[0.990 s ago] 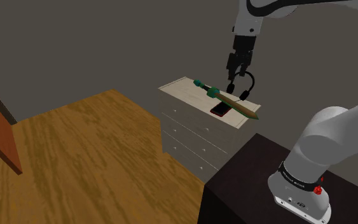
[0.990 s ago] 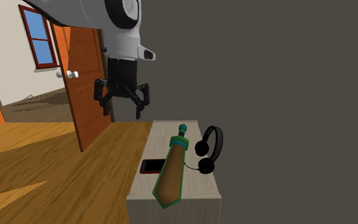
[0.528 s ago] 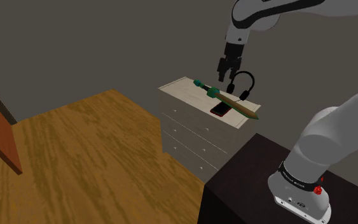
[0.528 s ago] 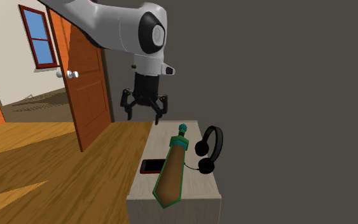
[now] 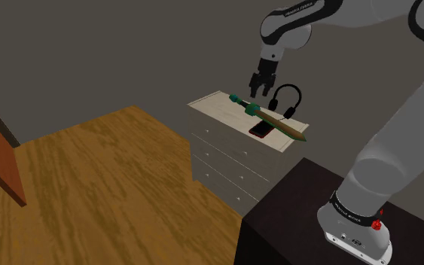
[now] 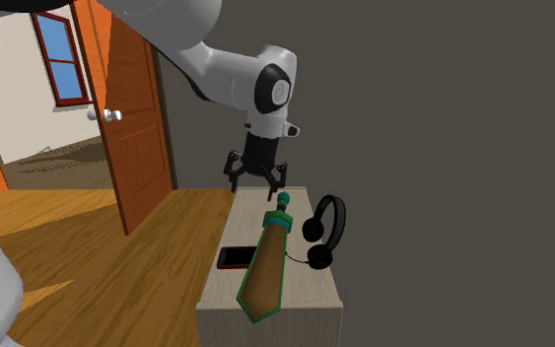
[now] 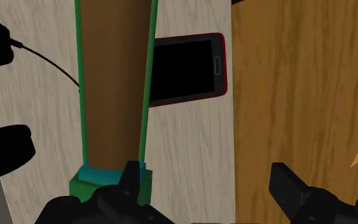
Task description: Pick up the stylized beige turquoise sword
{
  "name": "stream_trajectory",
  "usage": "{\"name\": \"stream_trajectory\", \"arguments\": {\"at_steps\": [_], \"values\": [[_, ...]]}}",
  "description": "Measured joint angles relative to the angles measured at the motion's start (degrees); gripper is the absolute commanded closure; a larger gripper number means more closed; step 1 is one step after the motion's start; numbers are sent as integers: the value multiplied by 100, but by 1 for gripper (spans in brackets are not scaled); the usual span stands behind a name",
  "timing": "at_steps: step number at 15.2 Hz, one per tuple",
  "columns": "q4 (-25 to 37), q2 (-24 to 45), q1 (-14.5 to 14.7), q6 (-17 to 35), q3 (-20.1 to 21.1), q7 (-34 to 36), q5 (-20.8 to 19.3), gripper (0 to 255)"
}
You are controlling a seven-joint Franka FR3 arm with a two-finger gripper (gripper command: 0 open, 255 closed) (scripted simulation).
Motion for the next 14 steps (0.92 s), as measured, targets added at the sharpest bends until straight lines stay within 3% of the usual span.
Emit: {"name": "stream_trajectory", "arguments": {"at_steps": [10, 14], "values": [[1619, 2175, -375, 340, -266, -970, 1184, 0], [1737, 2500, -447, 495, -240, -1126, 1367, 0]]}}
